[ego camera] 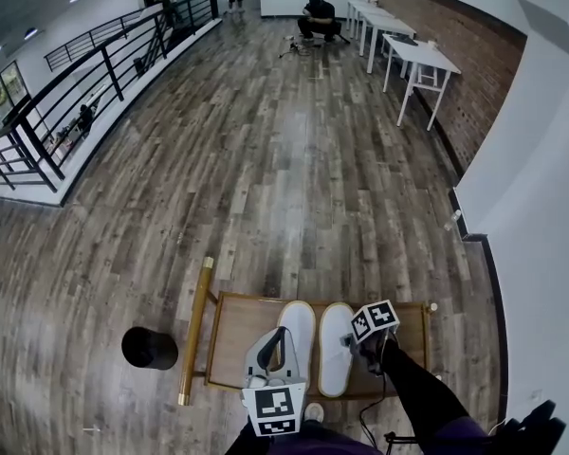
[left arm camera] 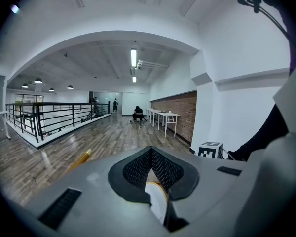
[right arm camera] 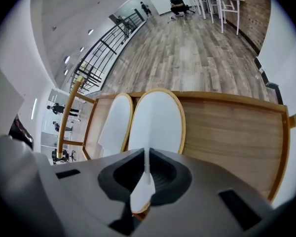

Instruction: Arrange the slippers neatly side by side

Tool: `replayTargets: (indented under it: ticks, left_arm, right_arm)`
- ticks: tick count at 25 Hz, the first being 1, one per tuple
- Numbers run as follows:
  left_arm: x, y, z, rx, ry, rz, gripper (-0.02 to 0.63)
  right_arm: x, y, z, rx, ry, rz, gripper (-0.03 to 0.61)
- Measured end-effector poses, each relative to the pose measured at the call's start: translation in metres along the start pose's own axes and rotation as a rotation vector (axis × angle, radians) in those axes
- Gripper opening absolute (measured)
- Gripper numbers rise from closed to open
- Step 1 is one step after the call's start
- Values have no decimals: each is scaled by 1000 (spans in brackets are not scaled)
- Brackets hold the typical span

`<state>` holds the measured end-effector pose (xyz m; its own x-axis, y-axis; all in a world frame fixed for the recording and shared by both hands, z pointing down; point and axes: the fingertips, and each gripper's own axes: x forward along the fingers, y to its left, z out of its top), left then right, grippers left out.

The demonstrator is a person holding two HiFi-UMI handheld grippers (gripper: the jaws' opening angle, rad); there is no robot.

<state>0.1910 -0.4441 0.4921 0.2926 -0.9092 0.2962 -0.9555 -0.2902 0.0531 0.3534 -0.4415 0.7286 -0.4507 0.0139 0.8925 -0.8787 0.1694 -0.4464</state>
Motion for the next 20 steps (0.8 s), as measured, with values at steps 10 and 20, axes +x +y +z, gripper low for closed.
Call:
replayTargets:
  ticks: [10,20]
  left_arm:
    - [10,1,-5,-7,17,-1,2]
    - [17,2,-5,-20,19,-7,2]
  right_arm:
    - [14,3,7,-34,31,-10,18]
    - [16,5,7,-28,35,5,18]
